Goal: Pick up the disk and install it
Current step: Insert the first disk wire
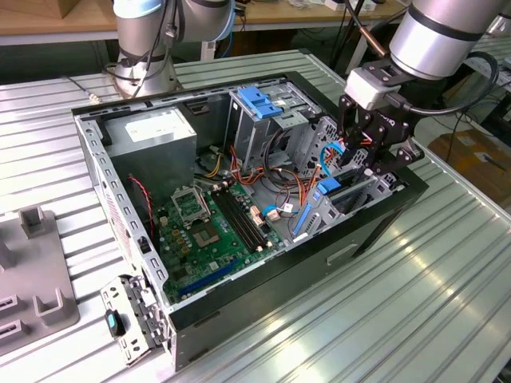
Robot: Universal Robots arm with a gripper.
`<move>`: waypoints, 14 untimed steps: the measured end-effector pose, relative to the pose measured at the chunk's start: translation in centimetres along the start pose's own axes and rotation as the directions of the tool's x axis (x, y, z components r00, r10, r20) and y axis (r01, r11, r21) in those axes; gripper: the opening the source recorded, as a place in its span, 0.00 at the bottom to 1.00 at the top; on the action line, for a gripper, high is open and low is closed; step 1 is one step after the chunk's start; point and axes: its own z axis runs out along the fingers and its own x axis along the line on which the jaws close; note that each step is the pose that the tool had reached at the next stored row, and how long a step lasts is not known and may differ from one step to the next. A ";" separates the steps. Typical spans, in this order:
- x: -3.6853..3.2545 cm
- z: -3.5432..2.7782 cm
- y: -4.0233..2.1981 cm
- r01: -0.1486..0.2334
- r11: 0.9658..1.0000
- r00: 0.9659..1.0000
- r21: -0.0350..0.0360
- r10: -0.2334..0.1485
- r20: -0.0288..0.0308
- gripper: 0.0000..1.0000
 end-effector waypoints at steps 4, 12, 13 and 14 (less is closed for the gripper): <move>-0.02 -1.22 -0.03 0.000 1.000 1.000 0.000 0.000 0.000 0.42; -1.04 -1.42 -1.18 0.000 1.000 1.000 0.000 0.000 0.001 0.42; -1.21 -1.41 -1.45 0.000 1.000 1.000 0.000 0.000 0.001 0.42; -1.34 -1.40 -1.60 0.000 1.000 1.000 0.000 0.000 0.001 0.42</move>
